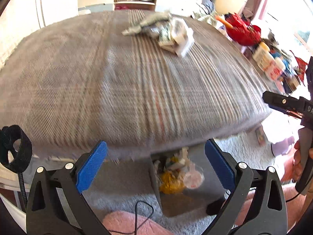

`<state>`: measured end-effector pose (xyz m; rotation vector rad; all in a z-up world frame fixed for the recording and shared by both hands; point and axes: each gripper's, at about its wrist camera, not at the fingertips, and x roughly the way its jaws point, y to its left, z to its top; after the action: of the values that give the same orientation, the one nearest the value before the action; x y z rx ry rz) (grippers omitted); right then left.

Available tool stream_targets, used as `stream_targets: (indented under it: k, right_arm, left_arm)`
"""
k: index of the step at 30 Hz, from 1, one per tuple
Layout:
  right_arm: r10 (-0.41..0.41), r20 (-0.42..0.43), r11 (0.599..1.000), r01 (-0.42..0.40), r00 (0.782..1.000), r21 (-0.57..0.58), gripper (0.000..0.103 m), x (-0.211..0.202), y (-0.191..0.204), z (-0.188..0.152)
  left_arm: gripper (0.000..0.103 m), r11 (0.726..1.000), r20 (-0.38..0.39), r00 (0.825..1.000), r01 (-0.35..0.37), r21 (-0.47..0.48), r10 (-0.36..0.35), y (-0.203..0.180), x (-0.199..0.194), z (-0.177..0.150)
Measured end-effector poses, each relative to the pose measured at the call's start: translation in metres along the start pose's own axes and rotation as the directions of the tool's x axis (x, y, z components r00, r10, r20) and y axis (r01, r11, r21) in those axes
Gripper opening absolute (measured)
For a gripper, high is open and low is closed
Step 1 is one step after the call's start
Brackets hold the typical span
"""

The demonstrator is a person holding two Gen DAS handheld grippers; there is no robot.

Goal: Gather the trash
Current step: 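Raise both open tools back over the table trash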

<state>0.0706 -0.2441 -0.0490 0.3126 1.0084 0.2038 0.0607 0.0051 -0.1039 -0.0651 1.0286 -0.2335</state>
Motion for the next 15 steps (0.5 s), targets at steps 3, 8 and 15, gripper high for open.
stream_targets:
  k: [3,8,15]
  right_arm:
    - [0.016,0.014,1.0,-0.016,1.0,0.008,0.1,0.005,0.006,0.028]
    - [0.083,-0.006,0.995,-0.083,0.997,0.056,0.1,0.028,0.016,0.066]
    - [0.113,-0.044,0.991,-0.109,0.993,0.076,0.099,0.071,0.037,0.101]
  left_arm:
    - [0.095,1.0,0.022,0.999,-0.027,-0.002,0.027,0.007,0.0,0.022]
    - [0.095,0.998,0.038,0.998,-0.056,-0.005,0.057,0.021,0.006,0.057]
    - [0.095,0.996,0.037,0.996,-0.083,-0.019,0.084,0.038,0.022,0.093]
